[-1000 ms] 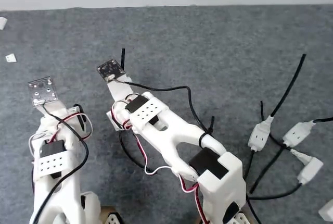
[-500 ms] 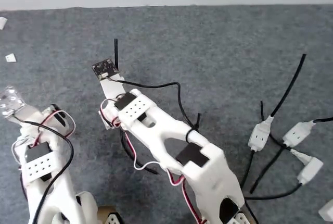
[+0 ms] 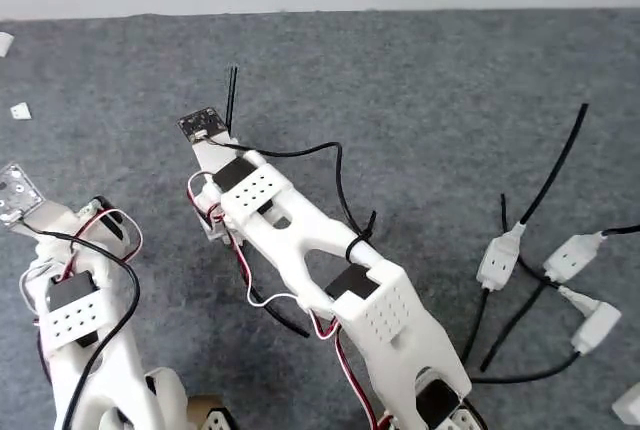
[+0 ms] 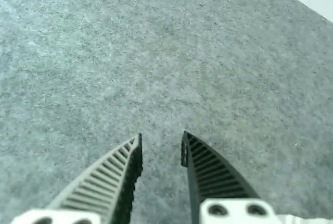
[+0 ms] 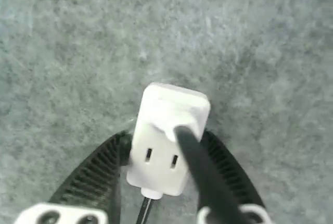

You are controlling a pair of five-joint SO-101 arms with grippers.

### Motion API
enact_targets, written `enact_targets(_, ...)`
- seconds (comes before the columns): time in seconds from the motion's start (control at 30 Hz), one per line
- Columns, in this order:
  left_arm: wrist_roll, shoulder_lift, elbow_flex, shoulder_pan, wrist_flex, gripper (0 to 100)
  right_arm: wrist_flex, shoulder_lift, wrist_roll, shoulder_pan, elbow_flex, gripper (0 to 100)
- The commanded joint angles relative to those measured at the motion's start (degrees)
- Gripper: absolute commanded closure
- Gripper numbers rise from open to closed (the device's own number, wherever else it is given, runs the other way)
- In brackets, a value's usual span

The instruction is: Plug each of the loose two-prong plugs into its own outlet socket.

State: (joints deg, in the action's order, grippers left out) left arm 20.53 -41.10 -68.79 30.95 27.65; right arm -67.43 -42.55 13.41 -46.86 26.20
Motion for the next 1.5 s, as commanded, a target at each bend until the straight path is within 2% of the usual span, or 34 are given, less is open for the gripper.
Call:
enact_targets(0.0,0.3,-0.4,2.5,-0.4,-1.6,88,-5.1,3.1,-3.1,1.2,3.3,99.1)
enact_targets(0.33,0.1,-0.3,2.3,-2.1,-1.6,88,-20.2,14.9,-3.3,7.2,0.6,99.1)
enact_targets(0.53,0.1,-0.3,2.3,-2.2,-1.6,88,-11.6,27.5,-5.2,14.6,-17.6,99.1)
enact_targets(0.73,0.1,-0.3,2.3,-2.2,-1.7,88,-5.2,50.7,-11.3,21.3,-40.4,99.1)
enact_targets(0.83,0.1,-0.3,2.3,-2.4,-1.7,88,-2.3,62.5,-14.6,28.8,-50.6,99.1)
enact_targets(0.93,-0.6,-0.3,1.6,-3.6,-1.7,88,-1.0,69.7,-17.8,40.9,-57.4,99.1)
enact_targets(1.07,-3.7,-0.3,1.1,-5.7,-1.7,88,-0.3,69.8,-20.9,59.3,-62.0,99.0)
enact_targets(1.23,-4.9,-0.4,0.0,-7.4,-1.7,88,10.2,66.2,-23.4,80.0,-67.5,99.0)
enact_targets(1.4,-7.8,-0.7,-1.4,-9.4,-1.6,88,17.7,61.5,-26.2,91.1,-70.0,98.1)
enact_targets(1.47,-8.4,-0.8,-2.3,-11.1,-1.6,88,18.1,60.0,-26.4,93.3,-70.3,92.9)
